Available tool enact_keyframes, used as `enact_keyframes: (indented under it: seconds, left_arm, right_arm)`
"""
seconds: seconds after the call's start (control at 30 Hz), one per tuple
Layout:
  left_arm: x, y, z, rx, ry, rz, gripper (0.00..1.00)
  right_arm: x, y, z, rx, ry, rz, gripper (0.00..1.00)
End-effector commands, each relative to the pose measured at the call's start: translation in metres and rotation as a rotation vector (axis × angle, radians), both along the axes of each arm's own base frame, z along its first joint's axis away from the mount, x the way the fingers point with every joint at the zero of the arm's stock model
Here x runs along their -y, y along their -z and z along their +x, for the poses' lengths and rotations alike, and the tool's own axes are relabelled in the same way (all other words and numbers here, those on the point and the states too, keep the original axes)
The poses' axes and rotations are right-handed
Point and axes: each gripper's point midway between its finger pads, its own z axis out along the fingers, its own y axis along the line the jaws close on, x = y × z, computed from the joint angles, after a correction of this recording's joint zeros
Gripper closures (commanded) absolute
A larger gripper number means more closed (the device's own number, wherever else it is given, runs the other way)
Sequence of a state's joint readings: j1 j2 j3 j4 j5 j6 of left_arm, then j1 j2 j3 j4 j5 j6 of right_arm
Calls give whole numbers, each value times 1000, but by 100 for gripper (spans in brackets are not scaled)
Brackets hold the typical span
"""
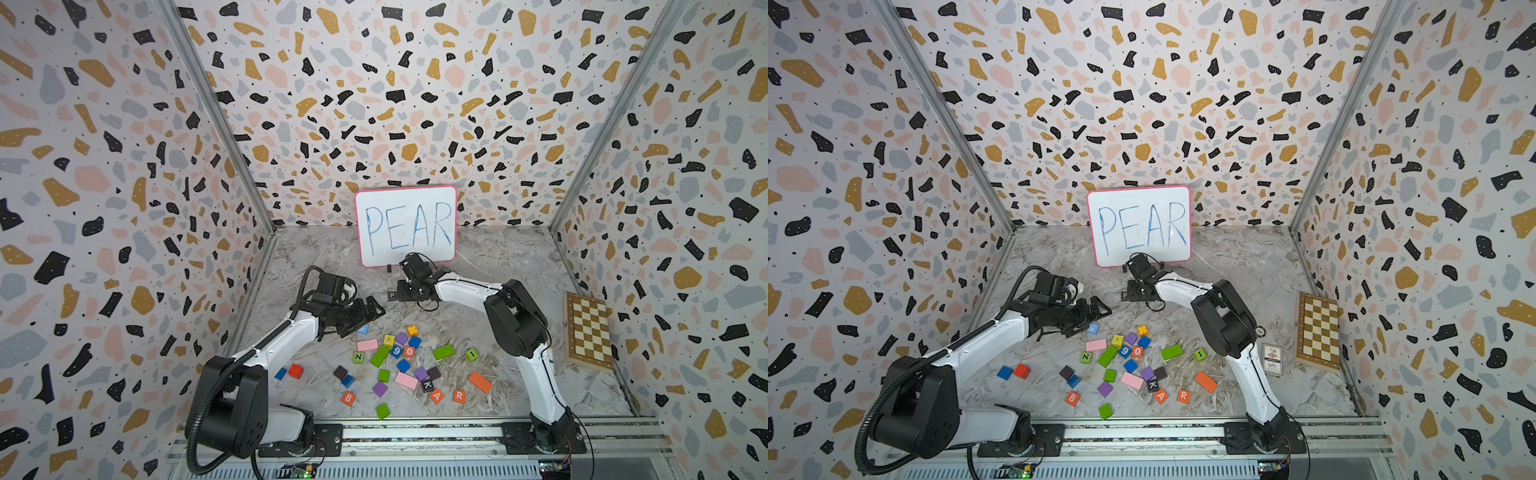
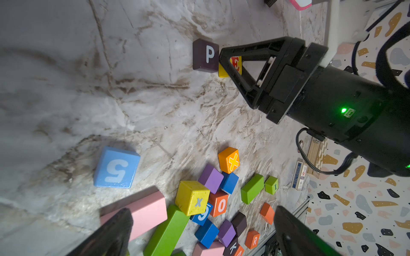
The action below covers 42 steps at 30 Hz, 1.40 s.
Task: Spell the uppercase word “pear” with letter blocks
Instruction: Place the letter block at the center of the board, then pick up the letter block from the center of the board.
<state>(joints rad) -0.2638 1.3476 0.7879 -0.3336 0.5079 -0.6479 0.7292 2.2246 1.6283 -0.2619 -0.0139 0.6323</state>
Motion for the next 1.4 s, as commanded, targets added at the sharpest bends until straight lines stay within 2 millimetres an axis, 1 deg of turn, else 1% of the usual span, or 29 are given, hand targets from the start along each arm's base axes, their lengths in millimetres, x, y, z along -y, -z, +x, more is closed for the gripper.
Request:
enact_keyframes:
  seconds: [0.0, 0.47, 0.57, 0.63, 0.73, 0.8, 1.13, 1.37]
  left_arm:
    - [-1, -3, 0, 14, -7, -11, 1]
    - [0, -6, -1, 14, -13, -23, 1]
    - [0, -7, -1, 17, -12, -25, 1]
    - [0, -7, -2, 17, -13, -24, 1]
    - [0, -7, -2, 16, -13, -26, 1]
    - [0, -7, -2, 17, -12, -27, 1]
    - [0, -8, -4, 18, -14, -31, 1]
    - [0, -10, -5, 20, -20, -35, 1]
  right_arm:
    - [9, 24, -24, -106, -8, -58, 57]
    - [8, 10, -20, -84, -3, -49, 56]
    - [7, 4, -19, -76, -3, -42, 55]
    - [6, -1, -19, -72, -5, -34, 54]
    - [5, -7, -20, -66, -12, -25, 47]
    - [5, -9, -20, -67, -14, -20, 46]
    - [7, -16, -26, -67, -15, -4, 46]
    - [8, -19, -29, -69, -18, 6, 49]
